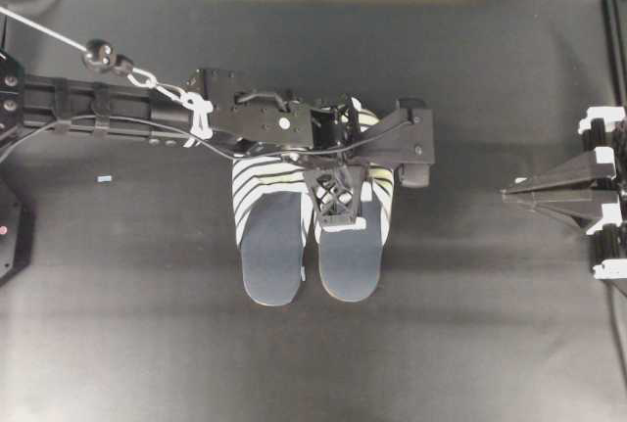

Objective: Arrange the slippers with the left arm.

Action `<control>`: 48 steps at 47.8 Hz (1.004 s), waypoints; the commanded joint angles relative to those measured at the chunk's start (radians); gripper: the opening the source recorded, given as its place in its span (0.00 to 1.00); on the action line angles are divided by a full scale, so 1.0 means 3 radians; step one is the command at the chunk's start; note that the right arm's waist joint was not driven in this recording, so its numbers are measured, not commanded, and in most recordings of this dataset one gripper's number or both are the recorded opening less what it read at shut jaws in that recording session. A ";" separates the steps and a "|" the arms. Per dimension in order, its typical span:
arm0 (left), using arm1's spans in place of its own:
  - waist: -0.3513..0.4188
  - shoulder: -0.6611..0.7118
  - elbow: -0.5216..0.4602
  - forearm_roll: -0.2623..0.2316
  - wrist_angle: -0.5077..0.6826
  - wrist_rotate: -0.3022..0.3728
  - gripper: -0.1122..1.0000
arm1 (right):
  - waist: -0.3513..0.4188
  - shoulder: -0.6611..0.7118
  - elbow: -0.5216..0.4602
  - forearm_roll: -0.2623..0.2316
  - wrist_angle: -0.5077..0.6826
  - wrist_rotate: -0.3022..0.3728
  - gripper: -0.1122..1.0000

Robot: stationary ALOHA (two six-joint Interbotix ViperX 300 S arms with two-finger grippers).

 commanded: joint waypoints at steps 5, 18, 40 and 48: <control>-0.0056 -0.0031 0.0000 0.0010 -0.0020 0.0005 0.72 | 0.0000 0.0015 -0.0020 0.0005 -0.0031 0.0020 0.10; -0.0148 -0.0251 0.0092 0.0010 -0.0031 0.0077 0.86 | -0.0005 0.0015 -0.0020 0.0005 -0.0010 0.0026 0.10; -0.0302 -0.1468 0.1191 0.0010 -0.0941 0.0046 0.86 | 0.0000 -0.0087 0.0015 0.0020 0.0015 0.0026 0.10; -0.0302 -0.1897 0.1749 0.0010 -0.1452 0.0020 0.86 | -0.0005 -0.0112 0.0015 0.0020 0.0015 0.0026 0.10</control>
